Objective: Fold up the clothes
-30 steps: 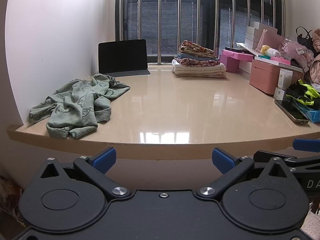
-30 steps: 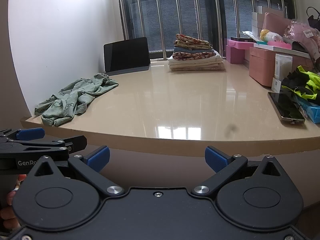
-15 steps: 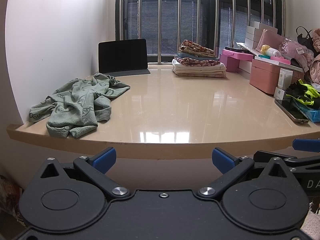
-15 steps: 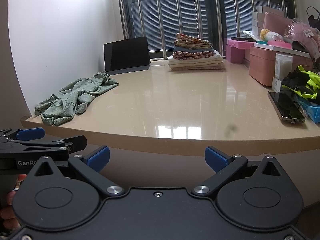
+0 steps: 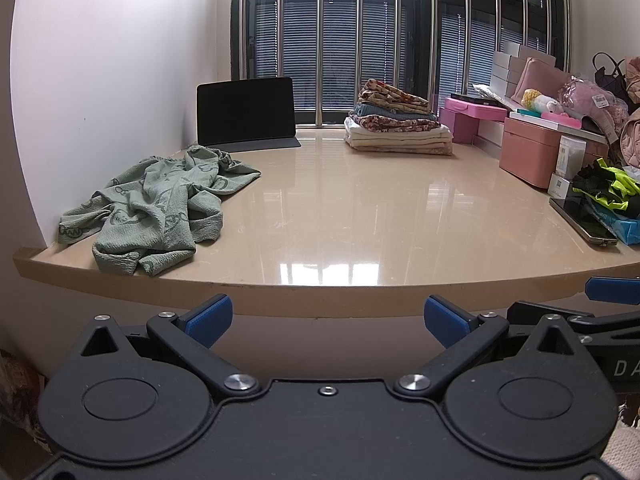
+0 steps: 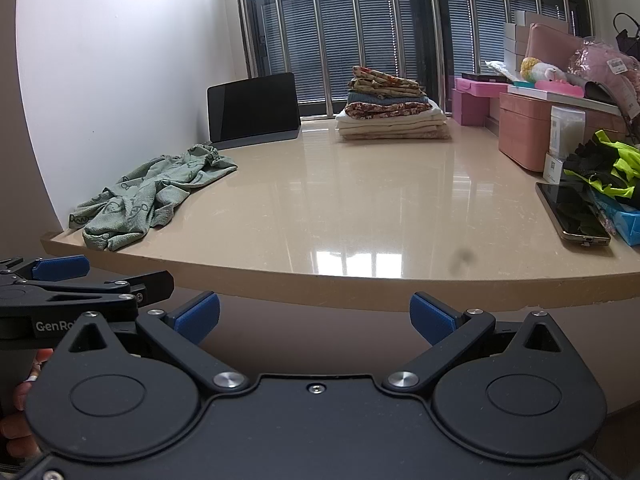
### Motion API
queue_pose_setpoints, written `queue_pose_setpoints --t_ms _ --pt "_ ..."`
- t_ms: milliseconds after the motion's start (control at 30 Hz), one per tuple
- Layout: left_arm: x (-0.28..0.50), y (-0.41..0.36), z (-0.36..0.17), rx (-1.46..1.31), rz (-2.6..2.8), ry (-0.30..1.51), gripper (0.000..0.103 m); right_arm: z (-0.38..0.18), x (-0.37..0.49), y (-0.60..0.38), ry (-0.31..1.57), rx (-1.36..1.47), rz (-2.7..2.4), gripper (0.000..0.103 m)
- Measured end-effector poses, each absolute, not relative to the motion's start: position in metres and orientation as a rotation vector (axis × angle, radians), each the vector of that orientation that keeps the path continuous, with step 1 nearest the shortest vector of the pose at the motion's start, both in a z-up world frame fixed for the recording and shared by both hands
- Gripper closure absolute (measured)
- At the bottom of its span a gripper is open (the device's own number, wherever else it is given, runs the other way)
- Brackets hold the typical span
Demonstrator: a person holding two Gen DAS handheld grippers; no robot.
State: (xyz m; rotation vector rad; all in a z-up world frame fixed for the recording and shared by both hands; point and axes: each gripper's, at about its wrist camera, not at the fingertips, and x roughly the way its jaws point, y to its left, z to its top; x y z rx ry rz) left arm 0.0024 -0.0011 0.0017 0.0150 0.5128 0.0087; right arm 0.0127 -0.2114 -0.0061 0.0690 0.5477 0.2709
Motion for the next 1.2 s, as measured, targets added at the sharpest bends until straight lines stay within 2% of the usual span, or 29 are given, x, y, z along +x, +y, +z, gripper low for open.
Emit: queue_pose_setpoints --t_ms 1200 --pt "0.0016 -0.0022 0.0029 0.019 0.009 0.513 0.0 -0.0062 0.0103 -0.2103 0.546 0.065 0.27 0.0"
